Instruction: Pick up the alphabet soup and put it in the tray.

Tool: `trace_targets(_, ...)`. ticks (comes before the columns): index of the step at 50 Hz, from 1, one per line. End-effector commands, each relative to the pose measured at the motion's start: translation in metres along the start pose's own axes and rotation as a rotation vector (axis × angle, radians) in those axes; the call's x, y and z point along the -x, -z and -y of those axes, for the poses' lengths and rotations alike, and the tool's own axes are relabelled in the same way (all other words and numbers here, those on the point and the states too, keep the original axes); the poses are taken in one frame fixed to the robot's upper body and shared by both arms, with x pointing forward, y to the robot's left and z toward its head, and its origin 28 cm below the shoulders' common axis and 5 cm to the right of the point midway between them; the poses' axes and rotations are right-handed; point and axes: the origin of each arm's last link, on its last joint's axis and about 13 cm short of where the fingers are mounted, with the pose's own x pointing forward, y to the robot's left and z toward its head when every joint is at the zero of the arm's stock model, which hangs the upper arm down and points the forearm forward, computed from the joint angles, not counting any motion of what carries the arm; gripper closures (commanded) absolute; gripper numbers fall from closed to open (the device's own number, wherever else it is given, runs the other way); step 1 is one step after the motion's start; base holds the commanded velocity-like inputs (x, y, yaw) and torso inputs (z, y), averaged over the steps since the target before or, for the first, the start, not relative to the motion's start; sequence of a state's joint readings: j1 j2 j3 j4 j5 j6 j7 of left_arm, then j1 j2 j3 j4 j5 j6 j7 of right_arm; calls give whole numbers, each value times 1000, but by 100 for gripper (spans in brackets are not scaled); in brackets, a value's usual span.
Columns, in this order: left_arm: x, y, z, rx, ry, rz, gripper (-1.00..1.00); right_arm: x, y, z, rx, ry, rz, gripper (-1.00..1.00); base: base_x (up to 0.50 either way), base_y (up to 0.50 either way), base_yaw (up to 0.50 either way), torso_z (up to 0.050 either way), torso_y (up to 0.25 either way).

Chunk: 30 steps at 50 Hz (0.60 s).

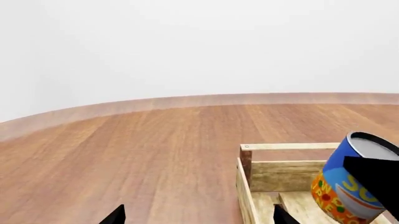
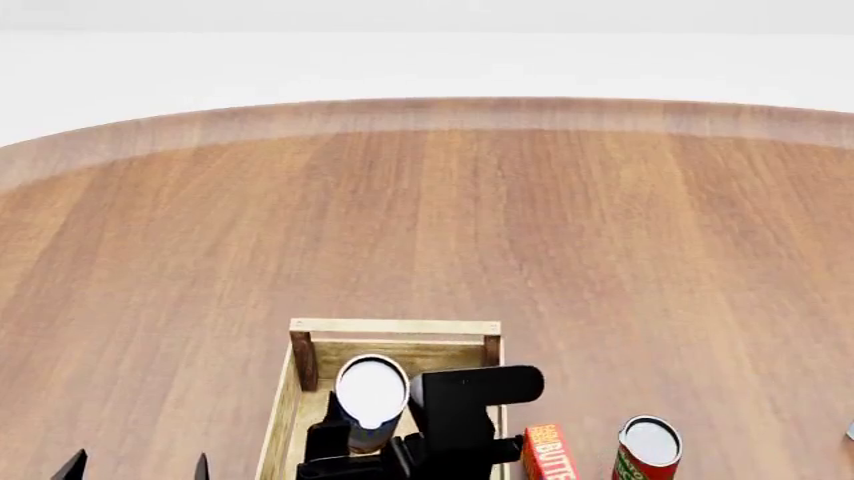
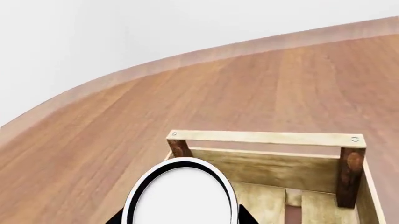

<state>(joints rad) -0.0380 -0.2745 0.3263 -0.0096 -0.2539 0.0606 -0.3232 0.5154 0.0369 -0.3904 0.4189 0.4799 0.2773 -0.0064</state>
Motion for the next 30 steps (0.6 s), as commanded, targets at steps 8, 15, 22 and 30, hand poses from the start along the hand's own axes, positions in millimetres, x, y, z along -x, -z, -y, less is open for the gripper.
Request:
trace_targets(8,-1,0,0,2,-1,-2,-100,-20,11,-1,48,-13,-23,100,0,0,0,1,1)
trace_targets(15,0,-1,0,3,-1,-1,-100,-23,18,1,55,-4,-52,100,0,0,0,0,0)
trace_targets(22,0,-1,0,3,-2,-1,-100,-25,22,0,48,-15,-66,100,0,0,0,0,1)
trace_targets(30,-1,-1,0,4,-2,-1,-100,-28,28,-1,53,-20,-86,100,0,0,0,0,0)
